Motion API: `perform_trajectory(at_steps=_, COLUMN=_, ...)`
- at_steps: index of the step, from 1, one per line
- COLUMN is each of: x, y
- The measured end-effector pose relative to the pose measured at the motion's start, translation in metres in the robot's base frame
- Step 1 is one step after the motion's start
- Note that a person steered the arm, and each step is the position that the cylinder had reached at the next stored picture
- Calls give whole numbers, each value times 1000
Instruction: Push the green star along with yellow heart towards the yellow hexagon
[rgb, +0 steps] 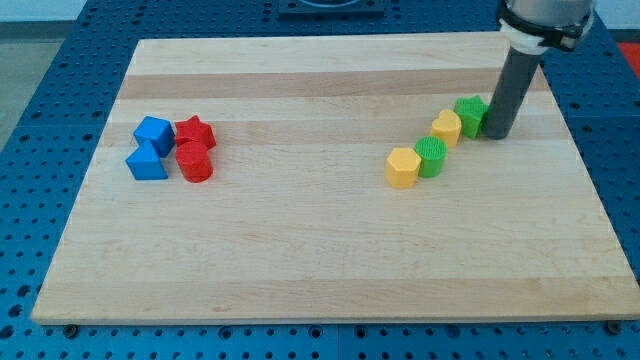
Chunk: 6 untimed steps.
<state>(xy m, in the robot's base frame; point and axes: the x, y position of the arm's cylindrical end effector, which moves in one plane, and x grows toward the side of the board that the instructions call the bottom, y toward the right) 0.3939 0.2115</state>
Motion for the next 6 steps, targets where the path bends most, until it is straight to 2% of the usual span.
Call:
perform_trajectory(at_steps=1, x=-11, y=30)
perform_trajectory(at_steps=2, x=-22, y=31)
perform_trajectory(at_steps=3, x=-23, y=10)
perform_trajectory(at_steps=6, x=-13, y=-103)
